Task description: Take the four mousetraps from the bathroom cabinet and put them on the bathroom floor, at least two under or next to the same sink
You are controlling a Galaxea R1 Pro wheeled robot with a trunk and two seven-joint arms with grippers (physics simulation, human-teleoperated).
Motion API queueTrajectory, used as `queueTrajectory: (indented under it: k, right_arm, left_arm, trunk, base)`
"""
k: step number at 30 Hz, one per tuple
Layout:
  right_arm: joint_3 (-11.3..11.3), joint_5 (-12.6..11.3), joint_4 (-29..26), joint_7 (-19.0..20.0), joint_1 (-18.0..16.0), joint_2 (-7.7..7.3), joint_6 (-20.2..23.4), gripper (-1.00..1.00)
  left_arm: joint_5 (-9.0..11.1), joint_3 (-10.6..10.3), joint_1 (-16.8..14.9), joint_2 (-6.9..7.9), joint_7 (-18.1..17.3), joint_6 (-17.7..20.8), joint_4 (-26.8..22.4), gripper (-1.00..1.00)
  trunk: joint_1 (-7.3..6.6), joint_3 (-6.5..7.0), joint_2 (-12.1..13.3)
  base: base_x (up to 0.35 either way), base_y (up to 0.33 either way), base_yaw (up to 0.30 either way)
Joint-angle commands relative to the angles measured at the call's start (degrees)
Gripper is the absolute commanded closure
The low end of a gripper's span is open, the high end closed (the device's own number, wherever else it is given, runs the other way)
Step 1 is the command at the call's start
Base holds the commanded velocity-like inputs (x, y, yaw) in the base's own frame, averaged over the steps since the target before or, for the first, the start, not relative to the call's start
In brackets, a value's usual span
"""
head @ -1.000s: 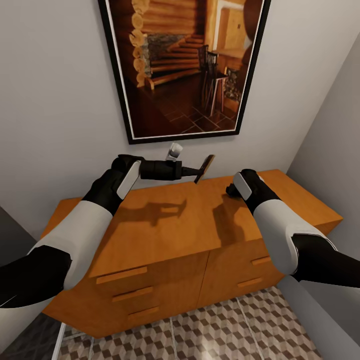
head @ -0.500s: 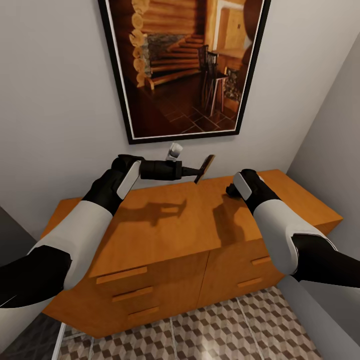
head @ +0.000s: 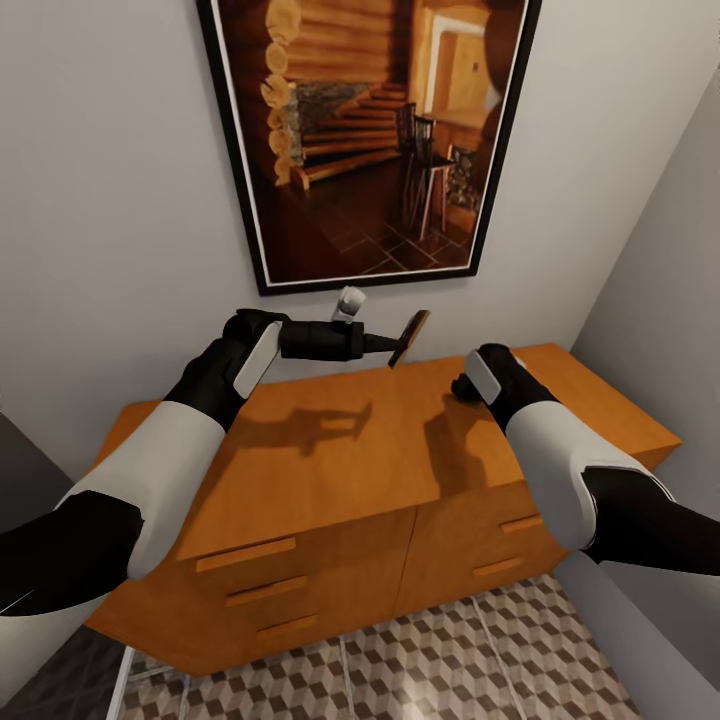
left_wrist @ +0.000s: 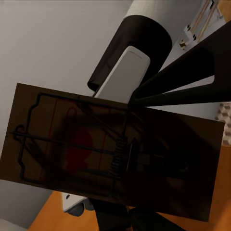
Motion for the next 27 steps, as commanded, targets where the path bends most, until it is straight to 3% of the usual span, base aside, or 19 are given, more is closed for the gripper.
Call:
queueTrajectory:
  k: [1,13,22,27]
  right_arm:
    - [-0.5,-1.7,1.0,-0.6,0.0,0.05,-0.1,1.0]
    - [-0.4,-1.7,1.0,-0.7,0.0,0.11,-0.1,1.0]
    - [-0.4,-1.7,1.0,-0.7,0.0,0.13,-0.1,1.0]
    - [-0.3,-1.7,1.0,-0.6,0.0,0.14,-0.2,1.0]
  left_arm:
    - [0.0,-0.1,-0.1,0.02,-0.1,0.1,0.0,1.0]
    - [0.0,-0.1,-0.1,0.03,0.0,0.2,0.3,1.0]
    - [0.0,-0.1,0.0,0.02,0.2,0.1,0.3,1.0]
    - [-0.1,-0.1,0.2,0.02,0.2,0.1,0.3,1.0]
  trunk:
    - [-0.22,0.12,0.4]
    - [-2.86,2.28,5.2]
    - [-2.86,2.28,5.2]
    - [-2.86,2.54,5.2]
  base:
    - [0.0,0.0,0.0]
    - [0.0,0.0,0.0]
    - [-0.015,0.0,0.0]
    - [-0.267,0.0,0.0]
